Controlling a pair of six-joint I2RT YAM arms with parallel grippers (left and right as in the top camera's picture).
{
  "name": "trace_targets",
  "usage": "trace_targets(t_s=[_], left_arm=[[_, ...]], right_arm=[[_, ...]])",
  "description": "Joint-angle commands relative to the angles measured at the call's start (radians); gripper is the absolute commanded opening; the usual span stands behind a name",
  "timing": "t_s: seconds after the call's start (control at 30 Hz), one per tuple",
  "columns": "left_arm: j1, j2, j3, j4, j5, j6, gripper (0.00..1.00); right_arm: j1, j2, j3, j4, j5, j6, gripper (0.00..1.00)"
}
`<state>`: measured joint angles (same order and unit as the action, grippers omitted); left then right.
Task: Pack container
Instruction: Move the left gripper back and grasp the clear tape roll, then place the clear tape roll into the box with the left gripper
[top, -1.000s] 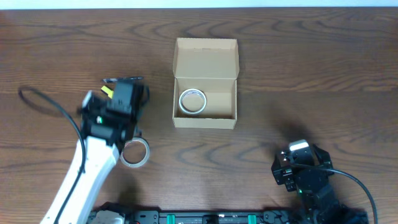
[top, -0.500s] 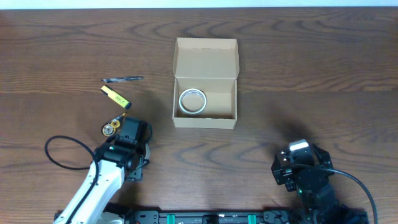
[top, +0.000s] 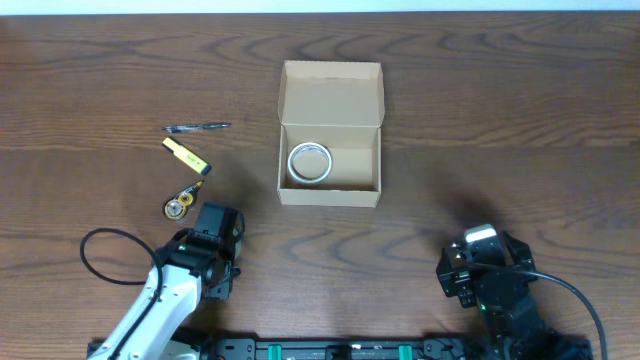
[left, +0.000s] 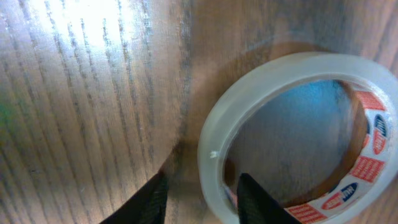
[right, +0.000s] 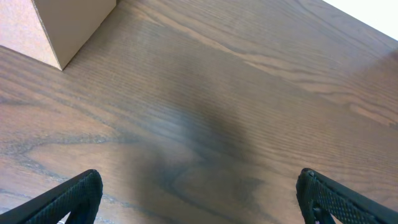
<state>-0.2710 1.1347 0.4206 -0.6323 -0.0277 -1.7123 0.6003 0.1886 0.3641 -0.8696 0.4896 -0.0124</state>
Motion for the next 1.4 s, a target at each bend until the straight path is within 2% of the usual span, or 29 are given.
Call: trace_targets(t_s=[0.0, 0.13, 0.3, 0.47, 0.6, 0.8, 0.9, 1.1, 1.37], left_arm=[[0.002, 0.001, -0.033, 0.017, 0.014, -0.006, 0.29], [0.002, 0.001, -0.034, 0.027, 0.016, -0.005, 0.06], [0.002, 0.0, -0.01, 0.061, -0.01, 0.011, 0.06], [0.002, 0.0, 0.174, 0.022, -0.116, 0.208, 0.06], [0.002, 0.024, 0.391, 0.003, -0.165, 0.433, 0.06], [-0.034, 0.193, 0.74, 0.0, -0.107, 0.755, 0.06], [-0.088, 0.298, 0.87, 0.0, -0.058, 0.842, 0.06], [-0.211, 0.447, 0.938, 0.001, 0.047, 0.803, 0.06], [-0.264, 0.55, 0.938, 0.0, 0.127, 0.739, 0.06]], right_arm=[[-0.006, -0.006, -0.003, 0.002, 0.01, -0.011, 0.99], [-0.006, -0.006, -0.003, 0.002, 0.01, -0.011, 0.99], [-0.006, -0.006, -0.003, 0.002, 0.01, -0.011, 0.99], [-0.006, -0.006, -0.003, 0.002, 0.01, -0.011, 0.99], [-0.006, -0.006, -0.003, 0.002, 0.01, -0.011, 0.99], [-0.006, -0.006, -0.003, 0.002, 0.01, -0.011, 0.99], [-0.006, -0.006, -0.003, 0.002, 0.01, -0.011, 0.99], [-0.006, -0.006, -0.003, 0.002, 0.01, -0.011, 0.99], [-0.006, -0.006, -0.003, 0.002, 0.01, -0.011, 0.99]])
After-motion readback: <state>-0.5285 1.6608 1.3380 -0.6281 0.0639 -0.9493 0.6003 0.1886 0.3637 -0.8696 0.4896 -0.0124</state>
